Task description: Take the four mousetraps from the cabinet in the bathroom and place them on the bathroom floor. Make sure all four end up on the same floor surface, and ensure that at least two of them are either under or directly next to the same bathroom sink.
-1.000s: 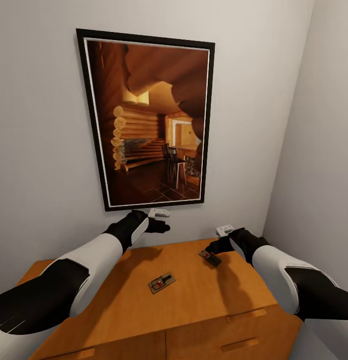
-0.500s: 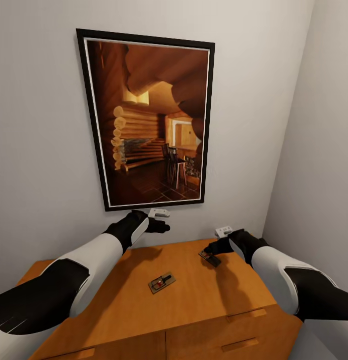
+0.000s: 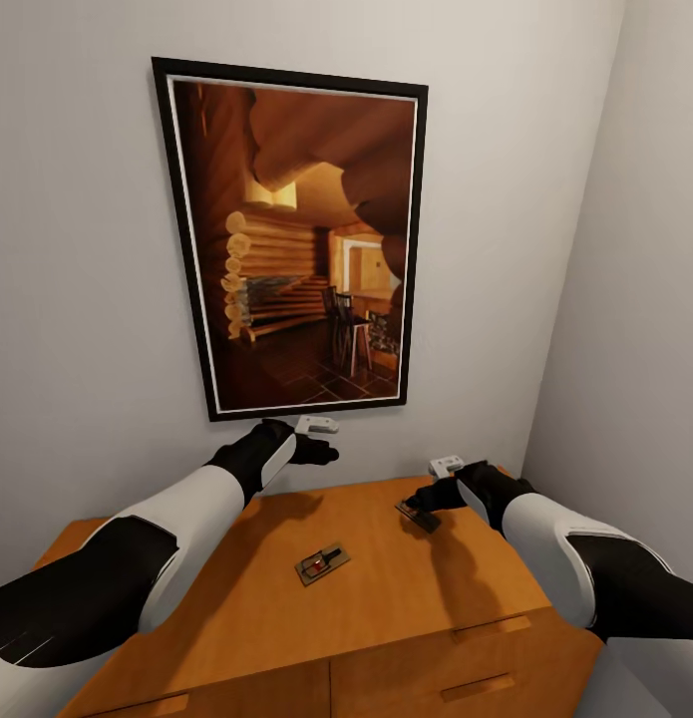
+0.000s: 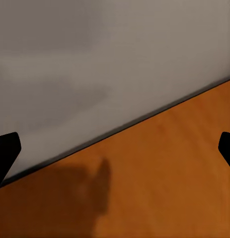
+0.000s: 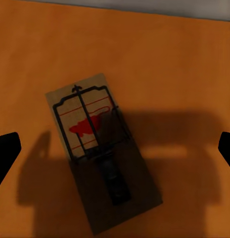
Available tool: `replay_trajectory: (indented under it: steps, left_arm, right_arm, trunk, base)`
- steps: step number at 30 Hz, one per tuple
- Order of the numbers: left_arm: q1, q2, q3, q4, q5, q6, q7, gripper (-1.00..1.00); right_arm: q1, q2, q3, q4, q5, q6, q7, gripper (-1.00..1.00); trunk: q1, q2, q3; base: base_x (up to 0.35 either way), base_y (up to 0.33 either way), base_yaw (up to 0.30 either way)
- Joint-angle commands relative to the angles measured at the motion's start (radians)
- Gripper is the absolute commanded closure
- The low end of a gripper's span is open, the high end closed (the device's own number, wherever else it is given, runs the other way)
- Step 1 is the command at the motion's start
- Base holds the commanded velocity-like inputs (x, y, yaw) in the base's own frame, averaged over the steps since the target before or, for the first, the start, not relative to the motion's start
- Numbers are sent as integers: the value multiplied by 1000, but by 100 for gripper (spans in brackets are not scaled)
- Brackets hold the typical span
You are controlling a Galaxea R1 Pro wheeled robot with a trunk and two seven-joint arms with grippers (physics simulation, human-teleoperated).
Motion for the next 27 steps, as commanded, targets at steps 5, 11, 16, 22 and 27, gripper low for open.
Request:
replay_trajectory:
  steps: [5,11,16,22,27]
  left_arm:
    - [-1,0,-2,0,4,4,0,-100]
    - [-1,0,-2,0,3,5,1,-100]
    - [-1,0,-2,0,4,6,2,-100]
    - [-1,0,-2,0,5,6,3,-100]
    - [-1,0,-2,-1,4,7,3,-100]
  right_arm:
    - [0,-1,-7,-1,10,5,4,-100]
    - [0,0,-7,1,9,5,4,-100]
    - [1,0,-7,2,9,5,4,-100]
    - [2,0,-7,2,9,5,4,-100]
    - [3,0,-7,2,8,2,4,-100]
  trunk:
    - [0,-1,-1]
    - [0,-1,-1]
    - [0,-1,-1]
    - [0,-1,-1]
    - [0,-1,-1]
  base:
    - [0,0,0]
    - [0,0,0]
    - [0,0,0]
    - [0,0,0]
    - [0,0,0]
